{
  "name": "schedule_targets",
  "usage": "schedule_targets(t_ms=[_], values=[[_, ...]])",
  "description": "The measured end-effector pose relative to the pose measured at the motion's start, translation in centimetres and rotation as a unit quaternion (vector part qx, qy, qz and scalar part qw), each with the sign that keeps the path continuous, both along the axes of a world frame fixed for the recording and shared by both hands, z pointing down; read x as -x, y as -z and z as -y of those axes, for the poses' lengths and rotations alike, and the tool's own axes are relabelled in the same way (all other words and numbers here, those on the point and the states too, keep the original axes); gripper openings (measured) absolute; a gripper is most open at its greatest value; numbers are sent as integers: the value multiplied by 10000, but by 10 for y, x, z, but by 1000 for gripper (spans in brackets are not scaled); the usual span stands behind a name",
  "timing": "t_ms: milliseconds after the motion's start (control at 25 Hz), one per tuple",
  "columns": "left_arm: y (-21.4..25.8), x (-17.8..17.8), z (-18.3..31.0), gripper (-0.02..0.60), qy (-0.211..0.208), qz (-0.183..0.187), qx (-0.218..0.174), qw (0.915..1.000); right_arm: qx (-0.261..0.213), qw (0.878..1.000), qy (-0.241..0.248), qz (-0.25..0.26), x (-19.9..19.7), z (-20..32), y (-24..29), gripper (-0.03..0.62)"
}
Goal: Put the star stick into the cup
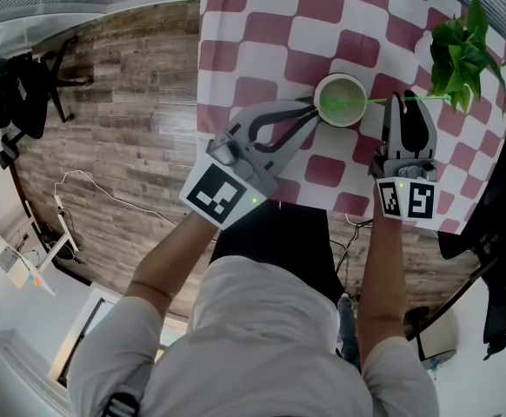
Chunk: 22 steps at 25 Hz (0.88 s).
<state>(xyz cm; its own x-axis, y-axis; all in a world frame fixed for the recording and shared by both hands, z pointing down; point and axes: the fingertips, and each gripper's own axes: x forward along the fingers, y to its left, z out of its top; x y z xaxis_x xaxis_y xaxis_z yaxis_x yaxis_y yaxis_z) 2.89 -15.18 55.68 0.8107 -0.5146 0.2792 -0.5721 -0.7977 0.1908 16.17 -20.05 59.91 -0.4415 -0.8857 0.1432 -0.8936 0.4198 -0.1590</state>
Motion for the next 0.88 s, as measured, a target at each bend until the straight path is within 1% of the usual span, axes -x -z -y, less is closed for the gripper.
schedule_targets(t_ms=[160,880], values=[[0,0,0,40,11,1,0,10000,29,10000,-49,23,-2,1,0,107],[19,-2,-3,40,15,-8,-133,9999,273,9992,-283,100,-11,-5,-1,144]])
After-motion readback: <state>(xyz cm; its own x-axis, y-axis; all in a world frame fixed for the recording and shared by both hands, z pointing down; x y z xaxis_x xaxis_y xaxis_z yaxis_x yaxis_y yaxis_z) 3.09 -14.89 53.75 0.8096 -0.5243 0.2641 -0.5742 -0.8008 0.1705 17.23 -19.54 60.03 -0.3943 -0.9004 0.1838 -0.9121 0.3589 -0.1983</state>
